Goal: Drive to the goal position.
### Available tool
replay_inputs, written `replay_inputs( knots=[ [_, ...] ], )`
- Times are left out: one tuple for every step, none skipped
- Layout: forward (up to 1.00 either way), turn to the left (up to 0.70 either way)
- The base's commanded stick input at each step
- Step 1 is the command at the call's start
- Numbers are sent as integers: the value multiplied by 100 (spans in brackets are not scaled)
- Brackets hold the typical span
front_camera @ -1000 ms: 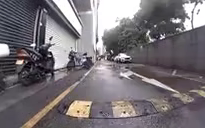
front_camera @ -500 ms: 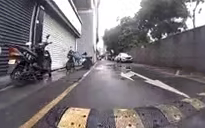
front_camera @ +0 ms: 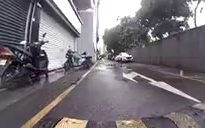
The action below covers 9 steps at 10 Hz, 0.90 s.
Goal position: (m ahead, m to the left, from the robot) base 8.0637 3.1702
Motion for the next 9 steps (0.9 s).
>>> replay_inputs(
  knots=[
    [45, 0],
    [45, 0],
    [45, 0],
    [45, 0],
    [45, 0],
    [45, 0],
    [45, 0],
    [45, 0],
    [45, 0]
  ],
)
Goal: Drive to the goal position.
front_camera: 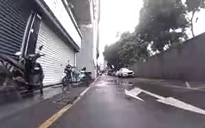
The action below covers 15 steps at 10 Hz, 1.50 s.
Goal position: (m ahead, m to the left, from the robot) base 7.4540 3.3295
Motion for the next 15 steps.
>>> replay_inputs(
  knots=[
    [45, 0],
    [45, 0],
    [45, 0],
    [45, 0],
    [45, 0],
    [45, 0],
    [45, 0],
    [45, 0],
    [45, 0],
    [45, 0],
    [45, 0],
    [45, 0],
    [45, 0],
    [45, 0],
    [45, 0]
  ],
)
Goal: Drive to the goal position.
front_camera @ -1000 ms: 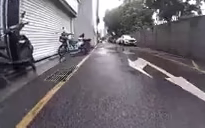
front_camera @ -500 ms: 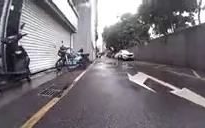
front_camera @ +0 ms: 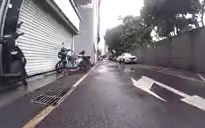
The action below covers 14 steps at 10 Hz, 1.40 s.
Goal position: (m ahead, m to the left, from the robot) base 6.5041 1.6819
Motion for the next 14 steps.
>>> replay_inputs(
  knots=[
    [45, 0],
    [45, 0],
    [45, 0],
    [45, 0],
    [45, 0],
    [45, 0],
    [45, 0],
    [45, 0],
    [45, 0],
    [45, 0],
    [45, 0],
    [45, 0],
    [45, 0],
    [45, 0]
  ],
)
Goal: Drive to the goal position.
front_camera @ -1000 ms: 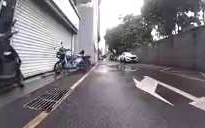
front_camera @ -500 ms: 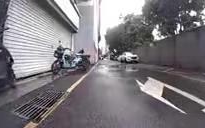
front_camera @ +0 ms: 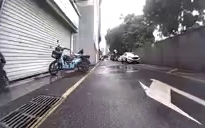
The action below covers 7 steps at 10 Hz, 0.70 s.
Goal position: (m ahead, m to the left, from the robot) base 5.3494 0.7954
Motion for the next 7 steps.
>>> replay_inputs(
  knots=[
    [45, 0],
    [45, 0],
    [45, 0],
    [45, 0],
    [45, 0],
    [45, 0],
    [45, 0]
  ],
)
